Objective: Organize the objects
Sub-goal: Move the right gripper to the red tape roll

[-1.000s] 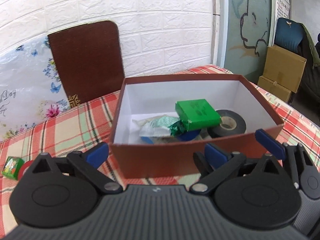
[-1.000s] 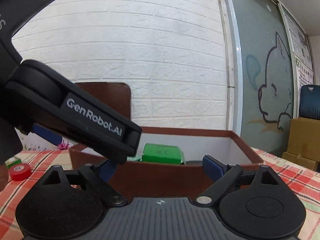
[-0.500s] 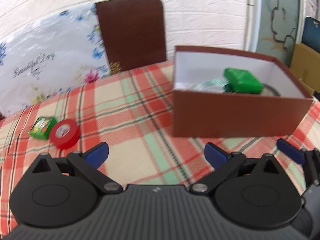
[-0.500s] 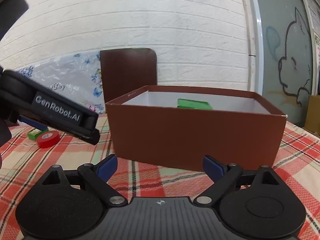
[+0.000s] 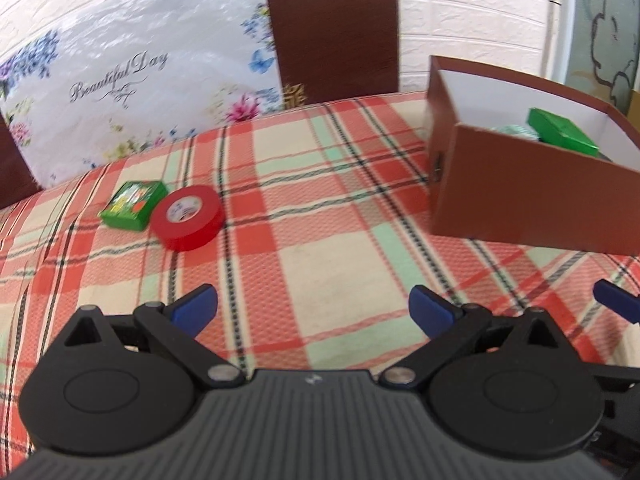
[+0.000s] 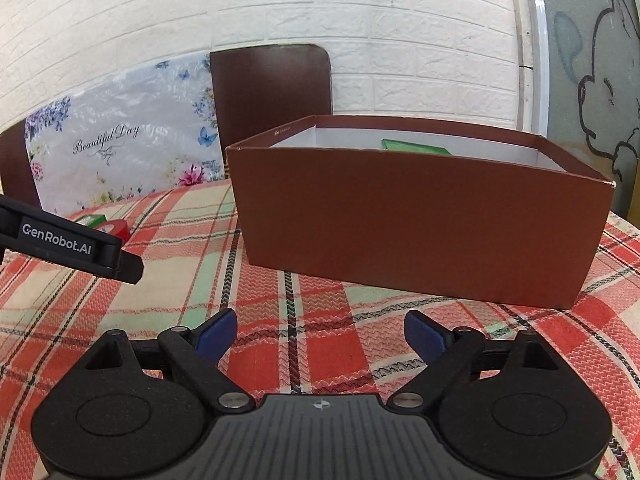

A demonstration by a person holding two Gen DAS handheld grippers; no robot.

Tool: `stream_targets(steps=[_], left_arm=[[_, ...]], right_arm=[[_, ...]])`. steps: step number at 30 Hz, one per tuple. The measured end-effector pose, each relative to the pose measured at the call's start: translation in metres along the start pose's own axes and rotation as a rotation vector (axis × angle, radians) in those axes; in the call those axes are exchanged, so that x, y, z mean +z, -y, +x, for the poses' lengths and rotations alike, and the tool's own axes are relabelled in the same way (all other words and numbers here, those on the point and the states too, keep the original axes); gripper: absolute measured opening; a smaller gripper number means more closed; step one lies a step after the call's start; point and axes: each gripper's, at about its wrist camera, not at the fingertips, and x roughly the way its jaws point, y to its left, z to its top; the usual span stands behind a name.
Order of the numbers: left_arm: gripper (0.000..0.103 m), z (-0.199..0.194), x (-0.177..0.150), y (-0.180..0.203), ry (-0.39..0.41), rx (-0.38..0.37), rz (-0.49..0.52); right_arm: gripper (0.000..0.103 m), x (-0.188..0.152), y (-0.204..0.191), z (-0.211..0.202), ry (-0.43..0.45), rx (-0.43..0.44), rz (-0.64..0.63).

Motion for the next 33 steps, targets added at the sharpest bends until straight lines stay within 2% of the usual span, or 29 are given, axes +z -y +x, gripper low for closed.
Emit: stream_targets(steps=[4, 10, 14, 18, 20, 21, 23, 25, 29, 31, 33], left_arm=[[0.103, 0.004, -0.005, -0.015, -0.005, 0.020, -0.028], [0.103, 0.007, -0.020, -0.053, 0.019, 0.063, -0.064], [0.103, 0.012, -0.036, -0.108, 0.036, 0.161, -0.143], [0.103, 0.026, -0.061, -0.175, -0.003, 0.326, -0.279], [0.103, 0.021, -0.077, -0.206, 0.050, 0.255, -0.431], [0.103, 0.018, -0.077, -0.210, 0.073, 0.257, -0.453], [0.103, 0.022, -0.076, -0.202, 0.064, 0.288, -0.414], [0.103, 0.025, -0.073, -0.192, 0.066, 0.274, -0.361], [0.103, 0.025, -0.075, -0.195, 0.068, 0.259, -0.364], [0.103, 0.024, -0.074, -0.194, 0.067, 0.263, -0.361], [0.103, 0.028, -0.075, -0.196, 0.066, 0.260, -0.363]], right_arm=[[0.089, 0.000, -0.009, 0.003, -0.030, 0.012, -0.013], [0.086, -0.003, -0.043, 0.006, -0.077, 0.096, -0.099], [0.086, -0.002, -0.073, 0.010, -0.099, 0.168, -0.187], [0.085, 0.006, -0.104, 0.022, -0.112, 0.245, -0.256], [0.085, 0.013, -0.122, 0.035, -0.114, 0.281, -0.284], [0.085, 0.017, -0.132, 0.045, -0.121, 0.299, -0.293], [0.085, 0.028, -0.151, 0.067, -0.131, 0.329, -0.281], [0.085, 0.039, -0.171, 0.090, -0.128, 0.339, -0.281], [0.087, 0.058, -0.208, 0.133, -0.123, 0.344, -0.323], [0.091, 0.065, -0.218, 0.150, -0.126, 0.352, -0.332], [0.090, 0.068, -0.224, 0.156, -0.125, 0.367, -0.344]])
